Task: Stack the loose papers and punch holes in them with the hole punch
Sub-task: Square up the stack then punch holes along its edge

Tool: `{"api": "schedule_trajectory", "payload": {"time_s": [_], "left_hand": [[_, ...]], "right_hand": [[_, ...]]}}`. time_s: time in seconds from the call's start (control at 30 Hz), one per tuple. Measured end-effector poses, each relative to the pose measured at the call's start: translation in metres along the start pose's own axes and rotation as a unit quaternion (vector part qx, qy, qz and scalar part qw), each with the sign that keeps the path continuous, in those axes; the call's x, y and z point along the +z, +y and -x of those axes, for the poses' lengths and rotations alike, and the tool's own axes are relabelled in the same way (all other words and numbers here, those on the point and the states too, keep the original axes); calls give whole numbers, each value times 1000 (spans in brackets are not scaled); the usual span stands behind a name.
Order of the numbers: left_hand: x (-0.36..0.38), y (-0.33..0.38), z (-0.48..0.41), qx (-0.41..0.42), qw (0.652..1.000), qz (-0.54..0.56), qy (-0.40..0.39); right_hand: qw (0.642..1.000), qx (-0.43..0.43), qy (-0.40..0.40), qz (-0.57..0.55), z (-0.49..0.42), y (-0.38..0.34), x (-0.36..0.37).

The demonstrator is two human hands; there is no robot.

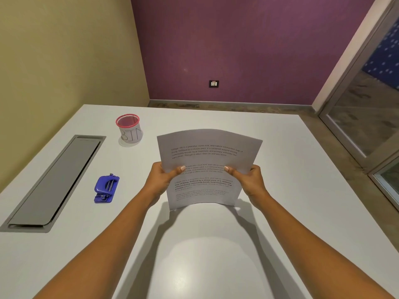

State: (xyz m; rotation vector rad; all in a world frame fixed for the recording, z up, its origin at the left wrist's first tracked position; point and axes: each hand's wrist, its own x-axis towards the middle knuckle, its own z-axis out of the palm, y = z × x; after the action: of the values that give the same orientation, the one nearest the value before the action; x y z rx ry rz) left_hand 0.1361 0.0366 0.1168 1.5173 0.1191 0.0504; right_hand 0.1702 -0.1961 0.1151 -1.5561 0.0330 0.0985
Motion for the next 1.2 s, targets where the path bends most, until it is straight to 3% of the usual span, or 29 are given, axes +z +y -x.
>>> {"api": "schedule_trajectory", "payload": {"time_s": [0.73, 1.2], "left_hand": [[9, -13, 1, -6, 1000, -25, 6], [-25, -10, 1, -22, 968, 205, 144]], "right_hand": [[1000, 5, 1, 4, 2, 15, -8], [996, 67, -43, 30, 5, 35, -36]]}}
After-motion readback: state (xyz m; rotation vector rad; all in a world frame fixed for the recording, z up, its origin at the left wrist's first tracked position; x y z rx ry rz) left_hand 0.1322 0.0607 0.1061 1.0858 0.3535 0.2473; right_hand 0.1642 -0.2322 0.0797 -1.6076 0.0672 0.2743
